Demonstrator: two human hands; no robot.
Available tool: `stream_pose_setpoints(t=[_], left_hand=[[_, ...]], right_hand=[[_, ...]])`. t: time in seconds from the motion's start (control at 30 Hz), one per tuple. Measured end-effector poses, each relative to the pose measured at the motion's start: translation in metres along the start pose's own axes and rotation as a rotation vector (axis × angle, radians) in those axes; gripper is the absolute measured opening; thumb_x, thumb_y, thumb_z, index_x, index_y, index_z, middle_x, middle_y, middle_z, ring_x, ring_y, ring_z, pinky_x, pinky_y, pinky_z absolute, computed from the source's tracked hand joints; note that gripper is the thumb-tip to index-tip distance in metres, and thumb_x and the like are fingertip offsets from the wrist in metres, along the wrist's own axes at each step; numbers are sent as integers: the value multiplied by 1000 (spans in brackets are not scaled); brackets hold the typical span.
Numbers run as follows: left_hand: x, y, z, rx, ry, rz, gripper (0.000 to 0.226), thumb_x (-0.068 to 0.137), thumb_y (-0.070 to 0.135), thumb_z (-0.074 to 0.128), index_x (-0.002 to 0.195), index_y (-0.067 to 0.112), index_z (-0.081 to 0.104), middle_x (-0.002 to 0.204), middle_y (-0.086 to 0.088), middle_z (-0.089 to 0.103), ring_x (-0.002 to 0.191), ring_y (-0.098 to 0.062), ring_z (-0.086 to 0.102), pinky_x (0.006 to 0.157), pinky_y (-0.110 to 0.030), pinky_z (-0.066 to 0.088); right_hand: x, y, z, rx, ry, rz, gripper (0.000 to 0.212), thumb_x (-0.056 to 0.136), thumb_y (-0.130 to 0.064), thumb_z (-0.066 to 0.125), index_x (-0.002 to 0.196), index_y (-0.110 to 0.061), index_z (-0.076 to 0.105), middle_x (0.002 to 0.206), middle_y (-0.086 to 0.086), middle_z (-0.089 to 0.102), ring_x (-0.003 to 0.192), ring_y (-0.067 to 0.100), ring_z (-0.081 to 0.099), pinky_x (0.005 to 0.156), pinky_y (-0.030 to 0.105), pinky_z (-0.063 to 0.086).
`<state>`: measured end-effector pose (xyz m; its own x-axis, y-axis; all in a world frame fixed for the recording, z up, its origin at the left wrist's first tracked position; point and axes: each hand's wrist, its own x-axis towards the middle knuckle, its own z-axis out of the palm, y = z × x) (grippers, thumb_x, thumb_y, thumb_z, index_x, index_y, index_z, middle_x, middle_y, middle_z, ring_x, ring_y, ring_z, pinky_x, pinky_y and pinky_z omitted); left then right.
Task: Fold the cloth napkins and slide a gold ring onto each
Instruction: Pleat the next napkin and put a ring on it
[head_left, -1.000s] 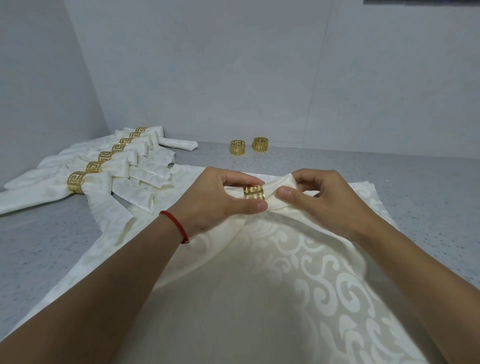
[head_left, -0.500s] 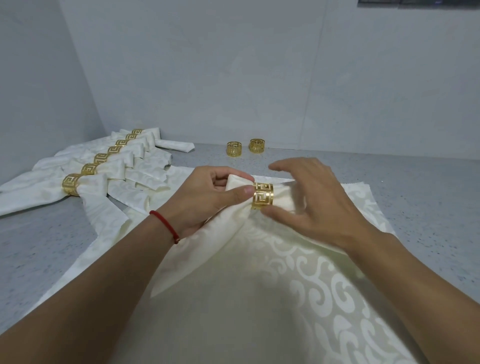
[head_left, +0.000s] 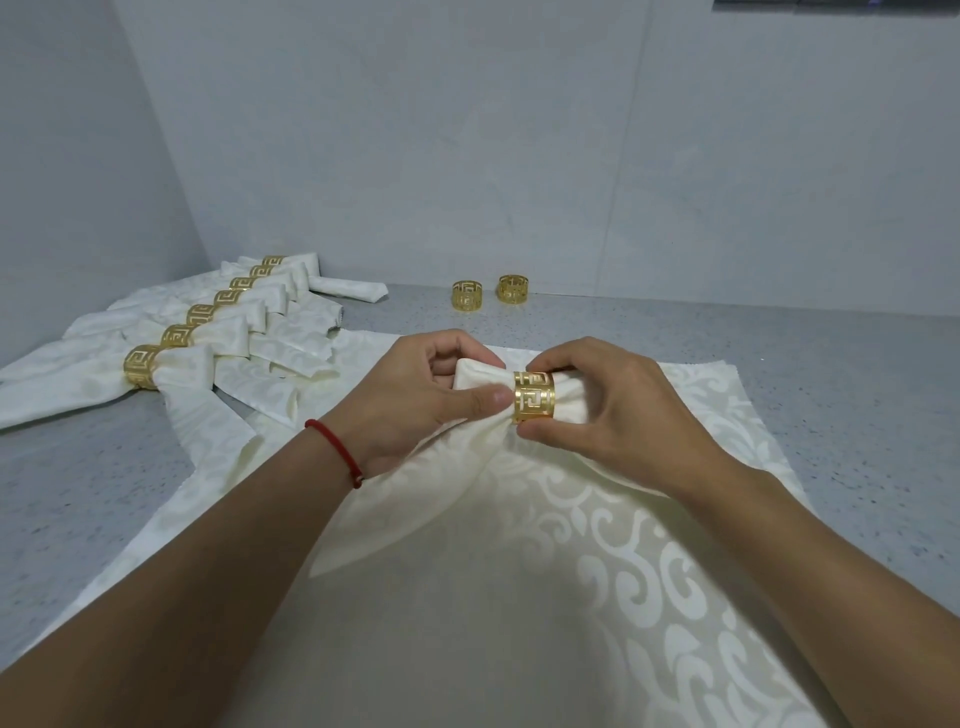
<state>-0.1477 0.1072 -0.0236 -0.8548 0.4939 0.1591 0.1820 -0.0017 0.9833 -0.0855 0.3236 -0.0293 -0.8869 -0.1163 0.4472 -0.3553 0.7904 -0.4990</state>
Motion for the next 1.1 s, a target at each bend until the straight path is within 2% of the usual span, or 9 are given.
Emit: stream_pose_setpoints(t=[0.13, 0.2, 0.3, 0.4, 0.73, 0.83, 0.93, 1.0, 1.1], left_hand=[[1, -2, -3, -73, 63, -77, 32, 78, 0, 80, 106, -6, 67, 97, -19, 74, 79, -22, 71, 67, -26, 57], [2, -2, -4, -72, 101, -102, 30, 78, 1, 80, 105, -4, 69, 96, -19, 75, 78, -22, 72, 64, -25, 57], [-1, 2, -1, -28, 133, -125, 27, 79, 5, 81, 104, 2, 72, 85, -13, 77, 73, -19, 72, 61, -22, 56], [-2, 12, -7, 63, 96, -157, 24, 86, 5, 75, 109, 6, 71, 56, 8, 67, 54, -5, 64, 56, -17, 51], [-36, 59, -99, 351, 90, -285, 17, 92, 23, 73, 108, 19, 72, 79, -1, 72, 69, -15, 66, 59, -26, 50], [-64, 65, -155, 399, 98, -386, 16, 94, 20, 69, 109, 18, 74, 99, -7, 75, 86, -18, 70, 71, -28, 55], [-90, 66, -209, 480, 117, -461, 18, 97, 11, 64, 112, 16, 70, 92, -6, 68, 74, -11, 65, 62, -19, 52], [-104, 64, -241, 603, 103, -491, 19, 96, 10, 64, 113, 17, 70, 92, -10, 62, 76, -15, 63, 68, -21, 54], [-120, 60, -281, 769, 125, -511, 19, 95, 11, 65, 113, 15, 69, 89, -9, 54, 76, -18, 58, 71, -25, 54]], right_hand=[[0, 5, -7, 373, -54, 315, 47, 92, -59, 63, 135, -41, 57, 117, -16, 66, 100, -1, 64, 84, 22, 46], [1, 13, -11, 456, -109, 388, 40, 99, -55, 57, 123, -26, 70, 102, 0, 73, 87, 18, 67, 80, 30, 50], [3, 11, -11, 421, -149, 356, 55, 101, -50, 57, 96, 4, 65, 69, 11, 47, 62, 25, 36, 59, 33, 34], [13, 6, -10, 387, -126, 370, 53, 100, -47, 60, 81, 3, 60, 66, 7, 42, 60, 23, 34, 57, 32, 30], [55, -62, 39, 530, -173, 432, 85, 80, -69, 67, 99, 13, 57, 76, 13, 50, 66, 28, 45, 64, 36, 39], [71, -108, 72, 602, -313, 412, 60, 92, -55, 67, 67, -2, 55, 66, 7, 49, 61, 21, 44, 63, 32, 39], [82, -152, 110, 635, -417, 400, 31, 94, -31, 73, 83, -3, 72, 72, 2, 64, 64, 17, 55, 63, 30, 46], [89, -174, 140, 625, -424, 406, 34, 91, -28, 75, 93, 5, 72, 78, 5, 68, 66, 17, 60, 61, 28, 50], [101, -205, 185, 496, -356, 359, 34, 84, -31, 77, 65, -13, 56, 76, 7, 64, 64, 19, 56, 64, 34, 48]])
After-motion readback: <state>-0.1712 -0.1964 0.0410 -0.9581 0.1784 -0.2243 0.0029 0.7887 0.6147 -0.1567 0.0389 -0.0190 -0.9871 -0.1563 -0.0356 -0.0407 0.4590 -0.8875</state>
